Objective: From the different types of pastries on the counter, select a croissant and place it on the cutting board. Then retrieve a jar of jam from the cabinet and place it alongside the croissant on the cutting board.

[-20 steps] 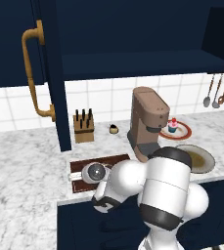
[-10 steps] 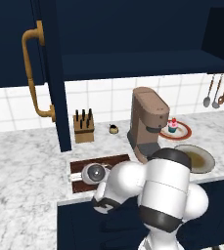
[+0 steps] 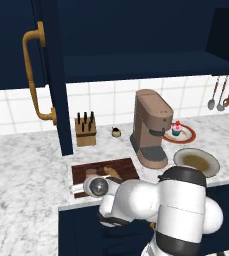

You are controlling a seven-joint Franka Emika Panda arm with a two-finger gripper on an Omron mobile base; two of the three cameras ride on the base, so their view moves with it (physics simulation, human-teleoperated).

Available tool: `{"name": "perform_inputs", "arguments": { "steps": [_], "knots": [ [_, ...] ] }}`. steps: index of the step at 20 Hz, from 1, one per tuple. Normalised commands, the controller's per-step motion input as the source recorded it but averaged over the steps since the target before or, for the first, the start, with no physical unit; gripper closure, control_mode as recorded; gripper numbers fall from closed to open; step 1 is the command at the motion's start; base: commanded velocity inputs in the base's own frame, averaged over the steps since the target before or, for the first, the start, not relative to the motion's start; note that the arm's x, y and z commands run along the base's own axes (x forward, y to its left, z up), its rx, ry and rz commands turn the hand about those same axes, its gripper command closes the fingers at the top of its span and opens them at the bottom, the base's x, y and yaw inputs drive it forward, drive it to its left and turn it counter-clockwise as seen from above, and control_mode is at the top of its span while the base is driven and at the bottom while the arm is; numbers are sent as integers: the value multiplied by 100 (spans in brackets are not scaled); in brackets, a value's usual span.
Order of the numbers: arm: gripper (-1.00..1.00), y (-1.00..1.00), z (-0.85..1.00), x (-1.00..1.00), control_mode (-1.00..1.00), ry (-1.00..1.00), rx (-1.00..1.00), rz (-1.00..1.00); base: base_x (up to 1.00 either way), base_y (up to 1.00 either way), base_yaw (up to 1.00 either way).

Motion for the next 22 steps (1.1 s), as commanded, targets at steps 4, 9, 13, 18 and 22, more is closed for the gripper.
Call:
{"name": "perform_inputs", "arguments": {
  "steps": [4,9,13,18,22],
  "knots": [
    [-100,-21,-42,-21,-100,0,0,0,0,0,0],
    [-100,-27,-36,-58,-100,-2,0,0,0,0,0],
    [-100,-18,-21,-51,-100,-4,0,-1,0,0,0],
    [-100,-19,-23,-26,-100,-2,0,0,0,0,0],
    [-100,-57,30,-97,-100,-14,7,-4,0,0,0]
  ]
}}
